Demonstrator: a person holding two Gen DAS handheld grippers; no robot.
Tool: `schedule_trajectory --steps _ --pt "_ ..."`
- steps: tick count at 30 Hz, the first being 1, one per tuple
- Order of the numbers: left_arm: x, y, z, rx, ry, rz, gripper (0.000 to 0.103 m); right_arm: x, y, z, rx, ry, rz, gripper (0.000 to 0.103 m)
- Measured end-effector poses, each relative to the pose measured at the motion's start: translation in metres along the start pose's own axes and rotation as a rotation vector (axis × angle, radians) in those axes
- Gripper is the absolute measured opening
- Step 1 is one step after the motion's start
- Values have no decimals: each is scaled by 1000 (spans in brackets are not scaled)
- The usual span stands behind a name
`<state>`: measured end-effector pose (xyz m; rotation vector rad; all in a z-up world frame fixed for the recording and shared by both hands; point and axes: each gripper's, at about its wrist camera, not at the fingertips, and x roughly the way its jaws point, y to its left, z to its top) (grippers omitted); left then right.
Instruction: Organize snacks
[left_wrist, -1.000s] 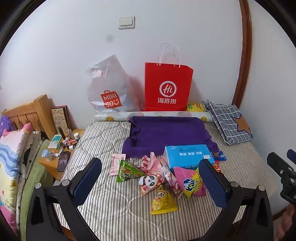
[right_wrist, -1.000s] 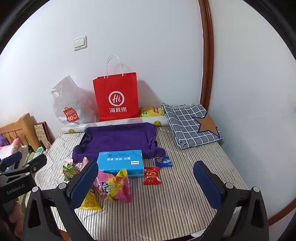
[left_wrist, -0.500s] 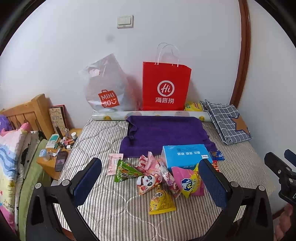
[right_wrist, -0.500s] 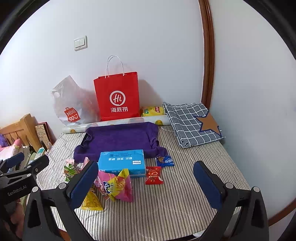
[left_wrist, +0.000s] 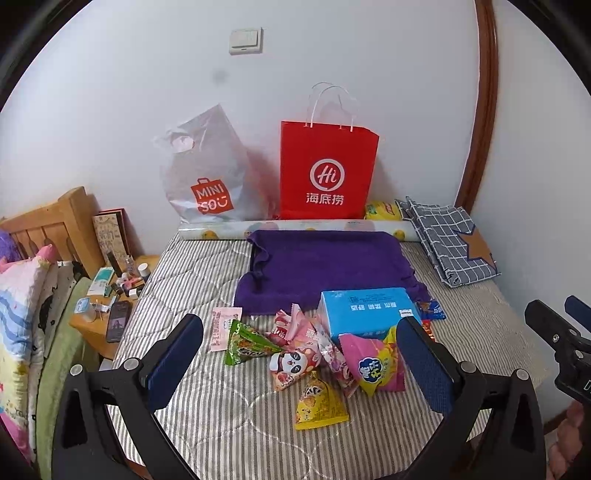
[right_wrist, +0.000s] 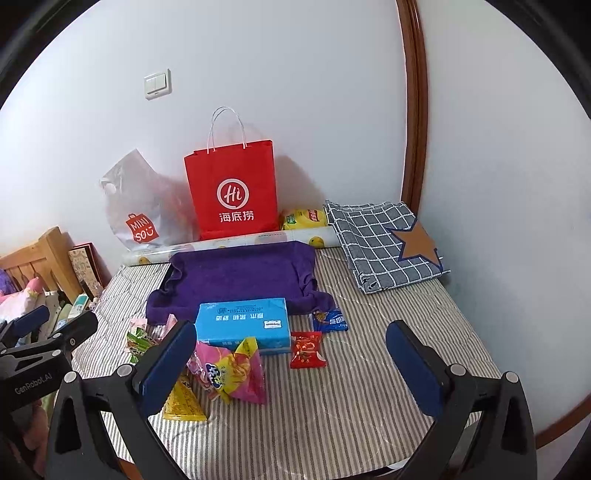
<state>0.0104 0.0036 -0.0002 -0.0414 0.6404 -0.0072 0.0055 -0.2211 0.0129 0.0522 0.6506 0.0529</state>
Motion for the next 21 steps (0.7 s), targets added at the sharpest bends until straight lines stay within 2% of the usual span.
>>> schedule_trajectory --steps 21 --pt "-5 -2 19 10 -10 15 103 1 12 10 -17 -18 16 103"
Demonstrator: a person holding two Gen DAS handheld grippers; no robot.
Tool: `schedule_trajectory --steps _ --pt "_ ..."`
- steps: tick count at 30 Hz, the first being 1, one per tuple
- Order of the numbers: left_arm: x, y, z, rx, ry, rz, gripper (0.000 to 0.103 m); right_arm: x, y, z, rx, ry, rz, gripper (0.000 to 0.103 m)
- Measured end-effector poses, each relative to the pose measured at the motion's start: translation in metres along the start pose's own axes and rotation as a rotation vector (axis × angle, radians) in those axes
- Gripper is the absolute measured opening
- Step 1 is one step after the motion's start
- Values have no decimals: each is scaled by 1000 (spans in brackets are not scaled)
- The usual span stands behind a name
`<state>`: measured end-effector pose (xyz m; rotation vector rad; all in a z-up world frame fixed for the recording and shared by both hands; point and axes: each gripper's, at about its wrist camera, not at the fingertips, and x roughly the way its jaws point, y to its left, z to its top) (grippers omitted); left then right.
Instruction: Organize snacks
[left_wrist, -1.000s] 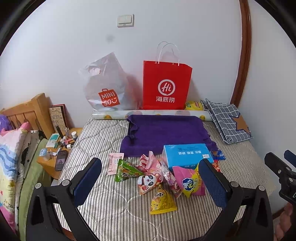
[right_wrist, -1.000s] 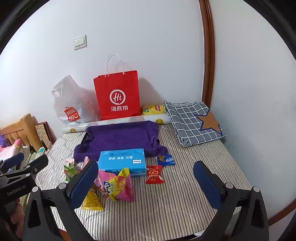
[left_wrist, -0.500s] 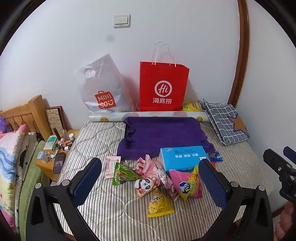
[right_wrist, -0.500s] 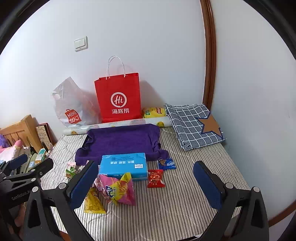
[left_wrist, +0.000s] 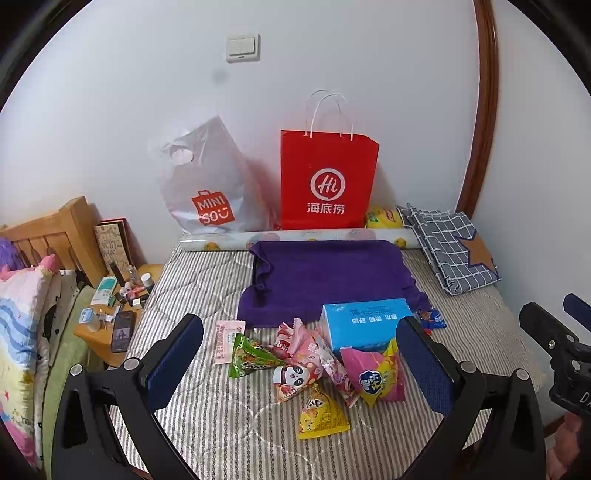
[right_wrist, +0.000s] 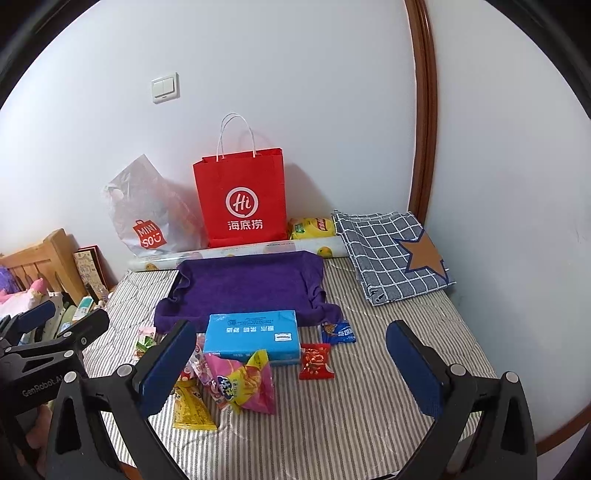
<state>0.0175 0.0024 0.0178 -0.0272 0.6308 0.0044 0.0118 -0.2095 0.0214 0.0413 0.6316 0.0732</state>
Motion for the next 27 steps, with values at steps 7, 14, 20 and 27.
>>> schedule_trajectory --steps 7,14,20,27 --pt "1 3 1 -15 7 32 103 -2 1 1 7 4 5 103" --pt "2 7 2 -39 17 70 103 -5 2 3 4 -4 10 103" --pt "2 12 4 -46 15 71 103 -2 3 5 -2 2 -2 103" --pt "6 14 6 -7 11 60 103 4 1 6 4 -3 -35 103"
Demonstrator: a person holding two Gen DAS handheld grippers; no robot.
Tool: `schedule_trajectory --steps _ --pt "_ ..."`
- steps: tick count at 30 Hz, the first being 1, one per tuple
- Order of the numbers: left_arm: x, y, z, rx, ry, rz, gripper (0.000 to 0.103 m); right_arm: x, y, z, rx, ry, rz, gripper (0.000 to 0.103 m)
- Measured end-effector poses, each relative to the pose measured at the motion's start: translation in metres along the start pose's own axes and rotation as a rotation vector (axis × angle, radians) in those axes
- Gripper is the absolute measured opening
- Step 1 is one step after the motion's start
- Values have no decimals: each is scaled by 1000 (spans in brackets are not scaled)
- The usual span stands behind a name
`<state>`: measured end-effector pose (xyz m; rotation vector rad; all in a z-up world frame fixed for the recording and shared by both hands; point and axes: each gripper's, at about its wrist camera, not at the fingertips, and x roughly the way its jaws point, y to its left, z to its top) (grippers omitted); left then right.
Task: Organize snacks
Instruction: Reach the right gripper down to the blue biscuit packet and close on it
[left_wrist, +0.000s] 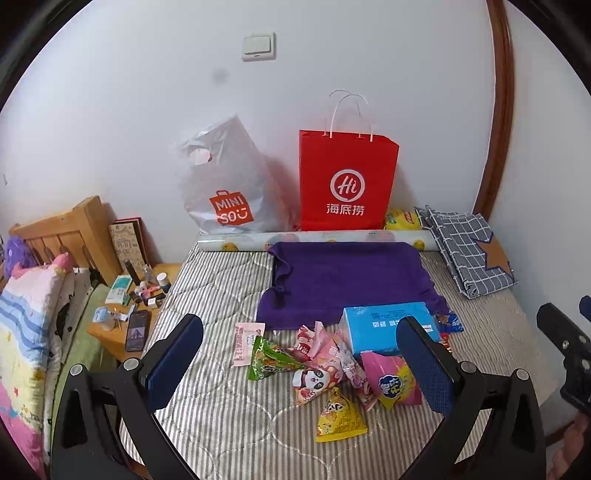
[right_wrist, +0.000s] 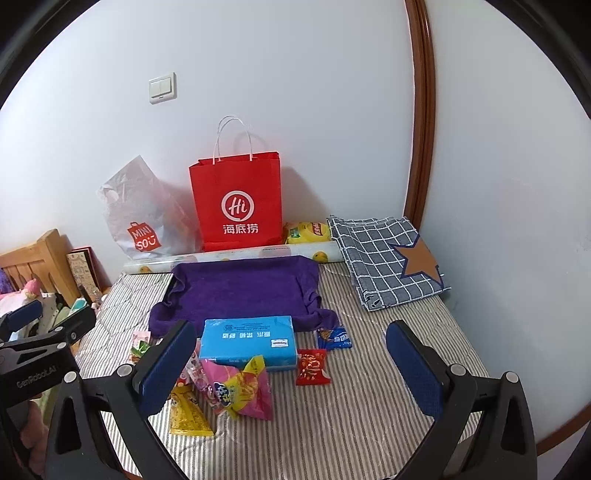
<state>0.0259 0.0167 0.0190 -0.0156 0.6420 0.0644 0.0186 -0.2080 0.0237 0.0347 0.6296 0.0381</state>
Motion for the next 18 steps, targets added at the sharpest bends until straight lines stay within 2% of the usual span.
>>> schedule_trajectory --steps 5,10,14,18 --pt "10 4 -1 -16 9 -1 103 16 -5 -3 4 19 -49 103" --pt "30 5 -3 -12 44 4 100 36 -16 -10 2 50 -23 103" --pt "45 6 -5 4 52 22 100 52 -22 -13 6 65 -50 103" --pt "66 13 -8 -2 85 18 100 73 -29 -17 25 91 -19 103"
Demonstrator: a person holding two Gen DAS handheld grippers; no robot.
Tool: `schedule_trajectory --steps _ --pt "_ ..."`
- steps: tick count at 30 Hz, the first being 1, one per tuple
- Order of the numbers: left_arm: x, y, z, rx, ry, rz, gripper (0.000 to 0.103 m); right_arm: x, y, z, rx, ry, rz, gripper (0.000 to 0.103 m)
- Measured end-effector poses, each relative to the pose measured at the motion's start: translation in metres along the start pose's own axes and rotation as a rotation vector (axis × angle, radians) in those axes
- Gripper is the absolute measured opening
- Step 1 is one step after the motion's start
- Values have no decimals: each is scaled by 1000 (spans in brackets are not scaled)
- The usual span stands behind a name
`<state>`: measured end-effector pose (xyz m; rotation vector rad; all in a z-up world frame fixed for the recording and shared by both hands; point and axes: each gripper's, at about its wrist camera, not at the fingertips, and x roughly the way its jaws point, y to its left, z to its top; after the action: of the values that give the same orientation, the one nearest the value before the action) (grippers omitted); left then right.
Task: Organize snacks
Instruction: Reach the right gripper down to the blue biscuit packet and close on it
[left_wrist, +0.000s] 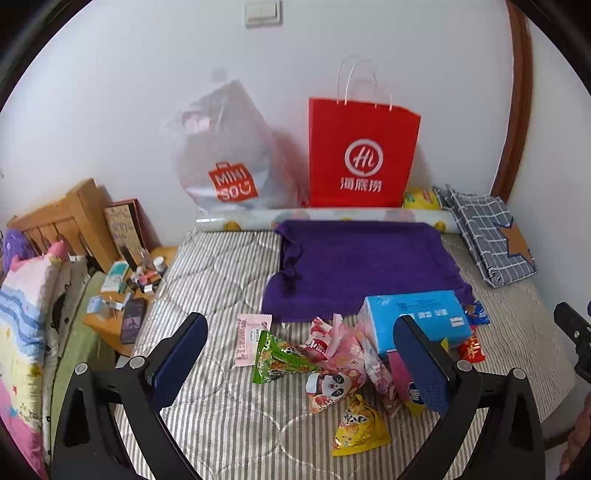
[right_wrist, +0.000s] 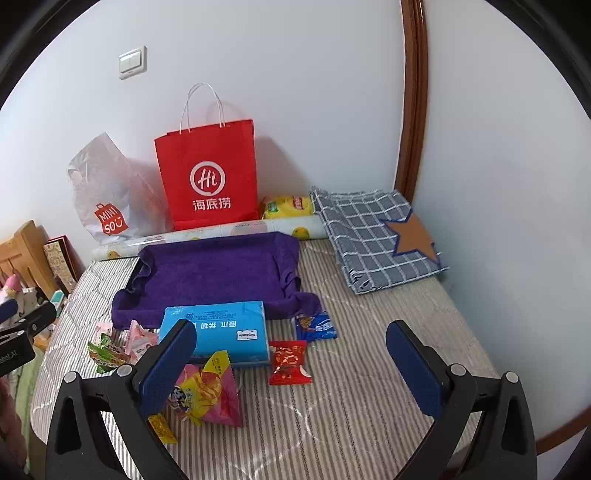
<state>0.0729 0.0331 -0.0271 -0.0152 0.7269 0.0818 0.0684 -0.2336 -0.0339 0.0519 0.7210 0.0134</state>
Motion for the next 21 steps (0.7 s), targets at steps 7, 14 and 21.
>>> schedule_trajectory --steps 7,14,21 --pt "45 14 -4 -31 76 13 95 43 -13 -8 2 63 -10 103" --pt "89 21 -8 -26 154 50 95 88 -38 -19 11 144 -29 96" --pt "116 21 -11 -27 183 34 93 134 -60 -32 34 223 -37 70"
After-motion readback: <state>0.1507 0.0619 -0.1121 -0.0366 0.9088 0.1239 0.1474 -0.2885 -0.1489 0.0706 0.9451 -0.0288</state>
